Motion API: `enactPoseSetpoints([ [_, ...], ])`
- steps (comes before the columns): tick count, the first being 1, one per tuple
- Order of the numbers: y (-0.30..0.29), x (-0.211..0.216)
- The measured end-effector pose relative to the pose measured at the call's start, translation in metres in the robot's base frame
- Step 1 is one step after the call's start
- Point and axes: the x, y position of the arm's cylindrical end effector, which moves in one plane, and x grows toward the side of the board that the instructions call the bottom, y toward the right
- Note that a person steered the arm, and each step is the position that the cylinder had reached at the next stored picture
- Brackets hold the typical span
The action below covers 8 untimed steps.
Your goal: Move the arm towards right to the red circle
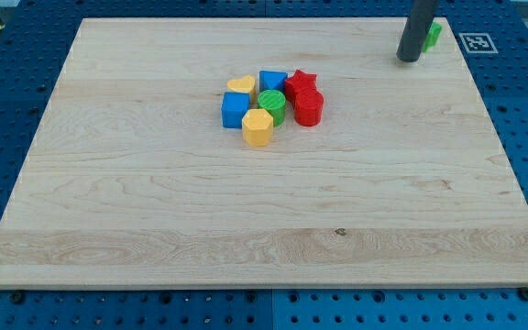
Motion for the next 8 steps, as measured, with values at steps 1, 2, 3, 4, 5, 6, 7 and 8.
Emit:
enactPoseSetpoints([
  [1,0.000,0.001],
  [2,0.000,0.001],
  [3,0.000,0.020],
  [4,0.000,0.041],
  [5,-0.009,0.065],
  [6,-0.028,0.076],
  [7,-0.028,0.078],
  [8,-0.028,0.084],
])
